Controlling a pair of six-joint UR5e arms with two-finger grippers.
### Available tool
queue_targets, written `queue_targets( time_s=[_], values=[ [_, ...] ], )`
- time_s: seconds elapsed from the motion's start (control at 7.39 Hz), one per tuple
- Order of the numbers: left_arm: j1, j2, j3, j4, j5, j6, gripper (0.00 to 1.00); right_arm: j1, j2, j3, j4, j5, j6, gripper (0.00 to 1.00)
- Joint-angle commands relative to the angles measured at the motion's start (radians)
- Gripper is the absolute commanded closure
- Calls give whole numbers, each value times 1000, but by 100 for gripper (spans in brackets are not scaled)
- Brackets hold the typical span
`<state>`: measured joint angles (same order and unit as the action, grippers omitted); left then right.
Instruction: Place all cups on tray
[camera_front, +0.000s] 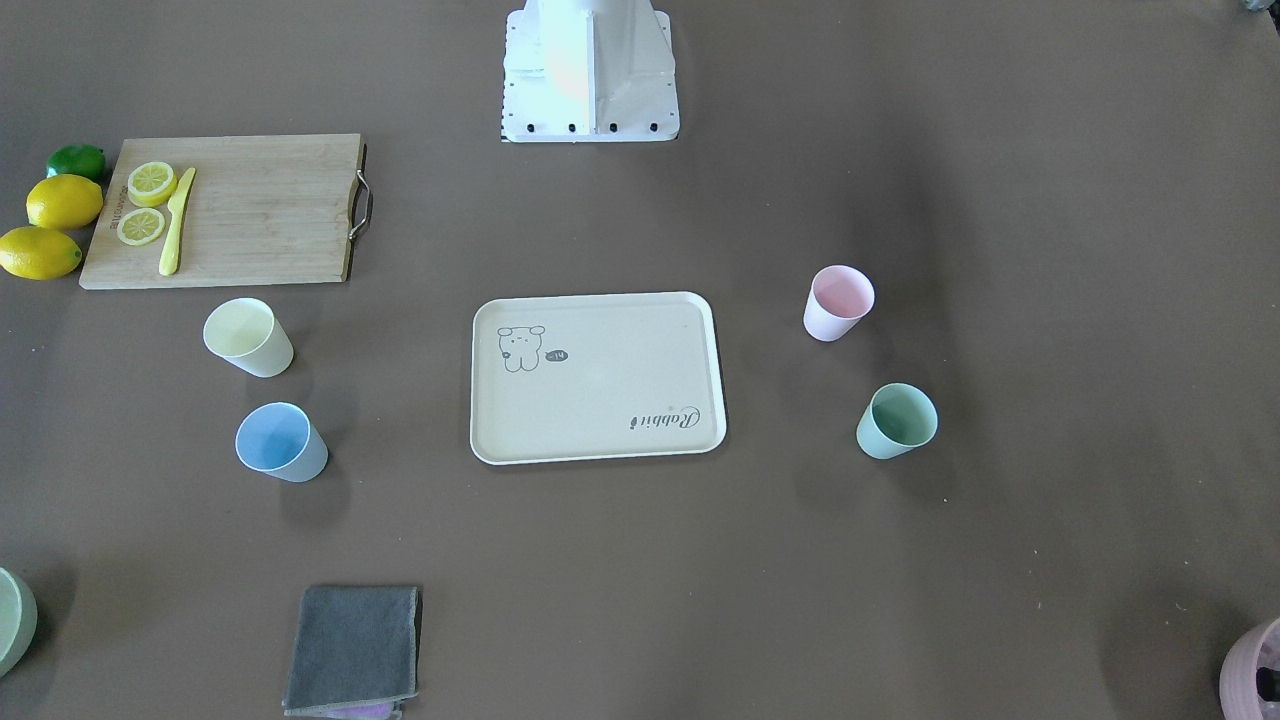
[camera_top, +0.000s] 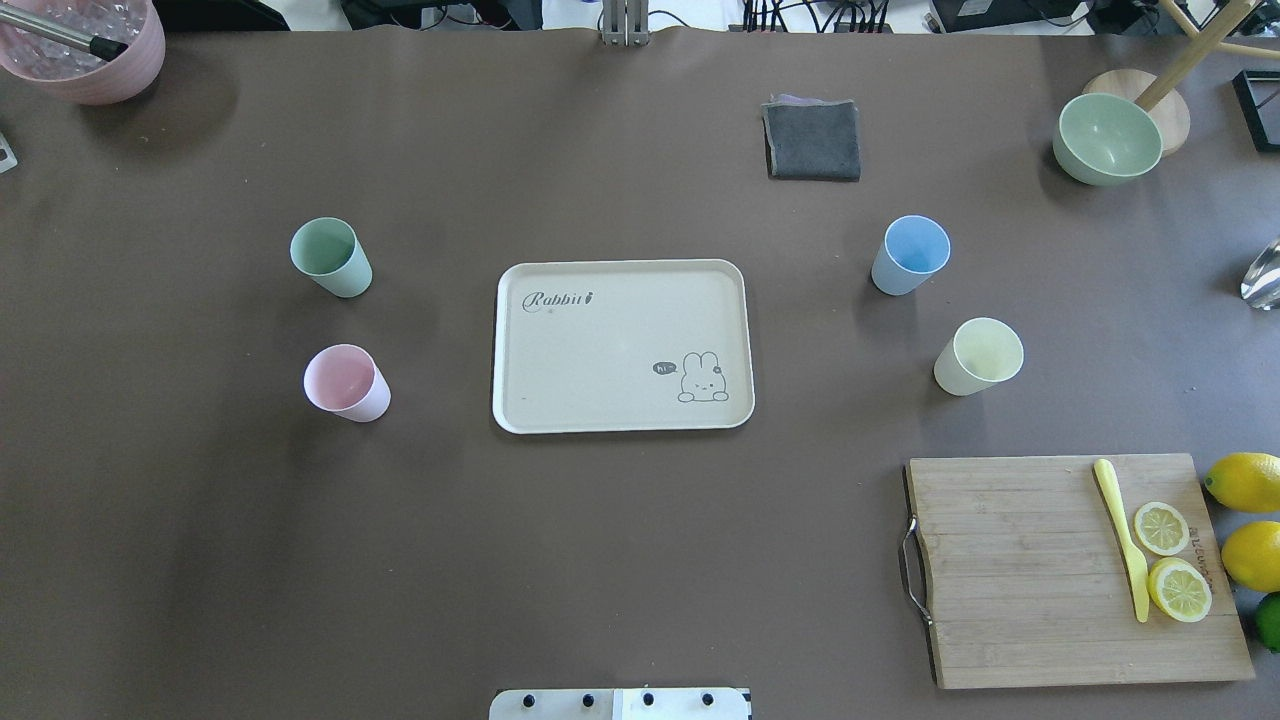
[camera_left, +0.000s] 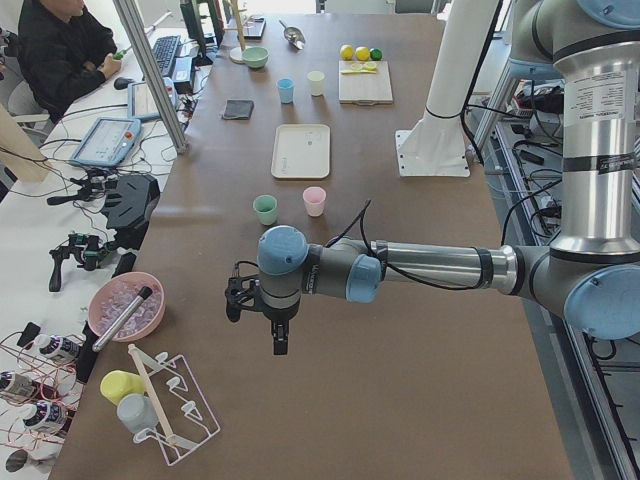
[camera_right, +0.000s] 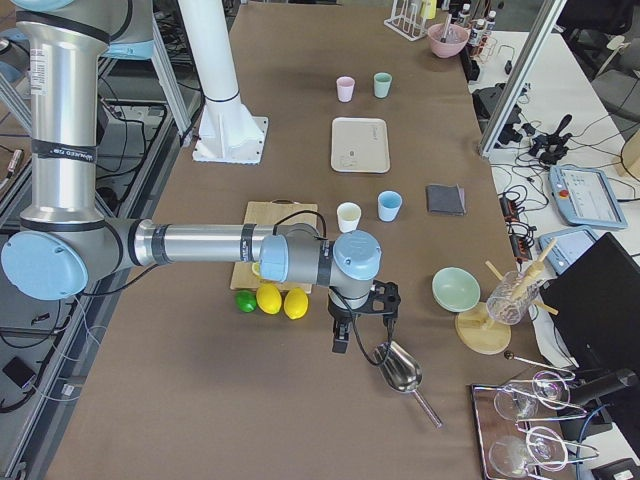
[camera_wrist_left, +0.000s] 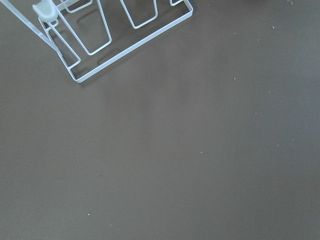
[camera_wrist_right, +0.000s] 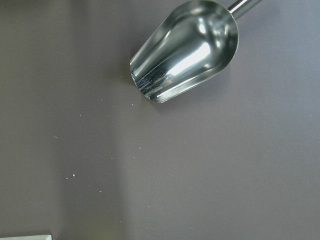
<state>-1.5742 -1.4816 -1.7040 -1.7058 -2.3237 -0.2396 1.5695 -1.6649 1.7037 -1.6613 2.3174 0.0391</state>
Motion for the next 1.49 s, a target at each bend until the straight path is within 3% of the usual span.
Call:
queue_targets(
  time_s=[0.0,1.35],
  values=[
    [-1,-5,-9,-2,0,-3,2,3,-7,-4,0,-1,-1,0],
    [-1,-19,-17,0,10,-7,2,7,-7,5,0,36,-2,0]
  ],
)
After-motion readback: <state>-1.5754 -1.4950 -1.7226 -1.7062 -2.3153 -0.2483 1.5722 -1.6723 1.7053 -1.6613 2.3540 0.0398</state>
